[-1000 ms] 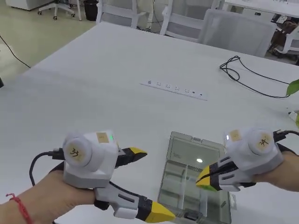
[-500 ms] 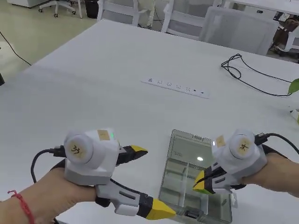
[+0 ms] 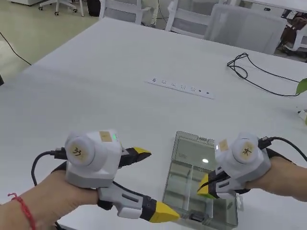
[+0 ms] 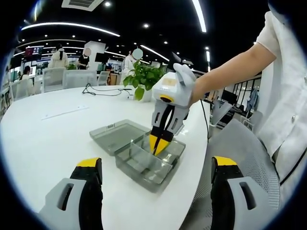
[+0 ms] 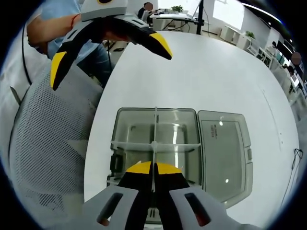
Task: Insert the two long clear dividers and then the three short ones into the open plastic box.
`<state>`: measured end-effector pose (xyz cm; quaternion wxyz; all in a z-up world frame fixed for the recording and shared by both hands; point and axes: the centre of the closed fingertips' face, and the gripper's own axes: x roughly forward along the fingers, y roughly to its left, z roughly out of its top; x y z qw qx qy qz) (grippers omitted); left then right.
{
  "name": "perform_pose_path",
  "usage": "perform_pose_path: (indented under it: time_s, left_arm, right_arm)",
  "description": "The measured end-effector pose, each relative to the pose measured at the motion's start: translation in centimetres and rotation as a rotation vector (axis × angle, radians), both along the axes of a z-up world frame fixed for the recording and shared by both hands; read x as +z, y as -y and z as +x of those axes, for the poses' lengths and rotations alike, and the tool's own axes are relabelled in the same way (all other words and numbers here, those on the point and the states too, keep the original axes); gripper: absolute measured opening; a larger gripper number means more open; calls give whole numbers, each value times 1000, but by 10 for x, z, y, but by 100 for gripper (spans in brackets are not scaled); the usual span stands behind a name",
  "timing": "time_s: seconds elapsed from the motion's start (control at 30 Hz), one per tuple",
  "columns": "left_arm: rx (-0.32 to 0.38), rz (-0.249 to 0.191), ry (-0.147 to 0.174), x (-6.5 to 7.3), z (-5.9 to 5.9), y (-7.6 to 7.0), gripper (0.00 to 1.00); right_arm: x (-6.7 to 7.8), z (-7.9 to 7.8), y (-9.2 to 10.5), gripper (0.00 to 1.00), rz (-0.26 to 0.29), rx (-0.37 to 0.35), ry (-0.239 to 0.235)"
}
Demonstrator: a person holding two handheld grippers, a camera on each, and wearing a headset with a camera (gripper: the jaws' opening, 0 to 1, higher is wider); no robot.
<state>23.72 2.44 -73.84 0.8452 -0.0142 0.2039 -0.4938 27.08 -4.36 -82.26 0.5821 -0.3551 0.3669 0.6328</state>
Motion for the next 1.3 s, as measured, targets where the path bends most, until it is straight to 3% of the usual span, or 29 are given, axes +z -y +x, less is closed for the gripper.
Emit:
perform_pose_path:
  time_s: [0.1, 0.4, 0.73, 0.97, 1.3]
  left_arm:
    - [-1, 1, 0, 0, 0, 0, 96]
    - [0, 4, 1, 1, -1, 0, 96]
    - [-9, 20, 1, 0, -2, 0, 98]
    - [-14, 25, 2, 0, -2, 0, 99]
    - [-18, 31, -2, 0, -1, -1, 99]
  right_arm:
    - [0, 0, 0, 3, 2, -14, -3]
    - [28, 10, 1, 12, 92, -104, -9]
    - [58, 19, 38, 22, 147, -186, 11]
    - [60, 18, 80, 29, 117, -228, 24]
    - [39, 2, 149, 40, 4, -260, -2]
